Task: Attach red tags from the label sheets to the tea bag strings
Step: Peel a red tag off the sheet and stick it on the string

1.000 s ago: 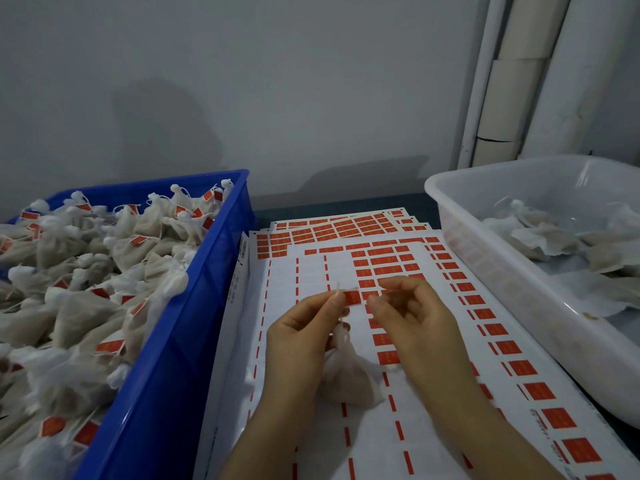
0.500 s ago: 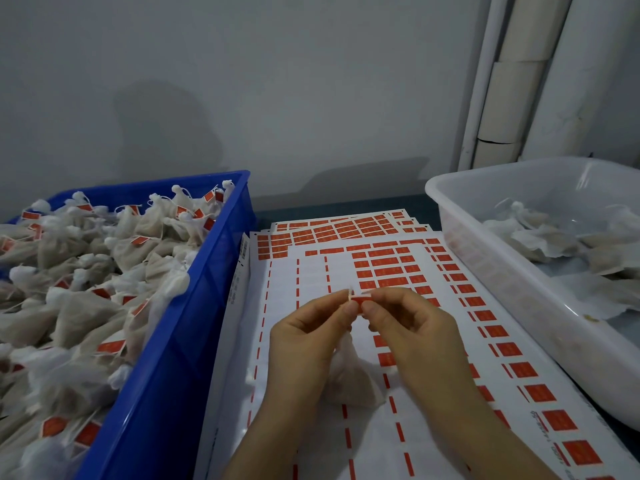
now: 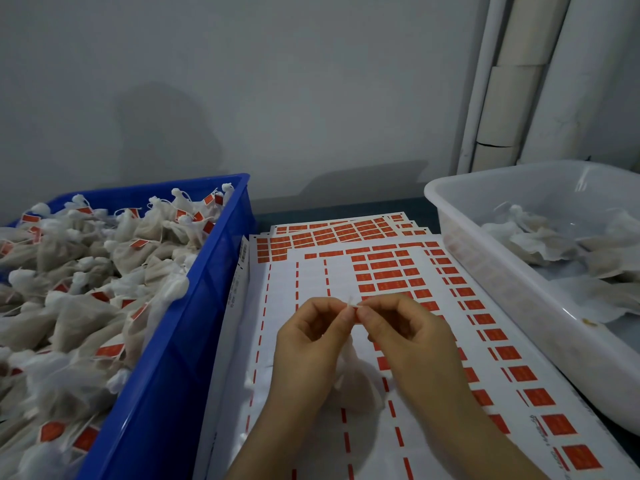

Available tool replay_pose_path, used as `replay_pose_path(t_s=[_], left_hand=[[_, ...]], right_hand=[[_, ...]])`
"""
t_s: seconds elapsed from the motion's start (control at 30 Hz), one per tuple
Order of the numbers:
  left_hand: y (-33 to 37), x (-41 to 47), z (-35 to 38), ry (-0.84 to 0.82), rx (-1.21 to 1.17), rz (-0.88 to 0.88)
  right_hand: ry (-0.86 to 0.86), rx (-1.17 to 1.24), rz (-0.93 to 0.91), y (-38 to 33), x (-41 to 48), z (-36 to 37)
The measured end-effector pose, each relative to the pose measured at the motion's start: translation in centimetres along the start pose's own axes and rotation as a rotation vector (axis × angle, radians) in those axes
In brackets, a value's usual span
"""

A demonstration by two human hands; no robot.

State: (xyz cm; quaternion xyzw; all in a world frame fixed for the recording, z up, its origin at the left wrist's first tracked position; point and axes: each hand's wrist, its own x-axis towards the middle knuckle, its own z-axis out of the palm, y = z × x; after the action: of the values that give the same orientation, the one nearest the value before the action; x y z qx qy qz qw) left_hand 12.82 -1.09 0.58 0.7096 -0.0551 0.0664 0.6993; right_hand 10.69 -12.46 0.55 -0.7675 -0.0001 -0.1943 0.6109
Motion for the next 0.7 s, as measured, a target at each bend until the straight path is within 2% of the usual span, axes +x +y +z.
replay_pose_path(t_s=[0.37, 0.7], left_hand=[[-0.58, -0.45, -0.12, 0.023, 0.223, 0.106], [-0.09, 0.05, -0.14, 0.067, -0.033, 0.001]], right_hand=[[-0.051, -0.094, -0.095, -0.17, -0.53, 0.33], [-0.048, -0.052, 0.008, -0.06, -0.01, 0.39]])
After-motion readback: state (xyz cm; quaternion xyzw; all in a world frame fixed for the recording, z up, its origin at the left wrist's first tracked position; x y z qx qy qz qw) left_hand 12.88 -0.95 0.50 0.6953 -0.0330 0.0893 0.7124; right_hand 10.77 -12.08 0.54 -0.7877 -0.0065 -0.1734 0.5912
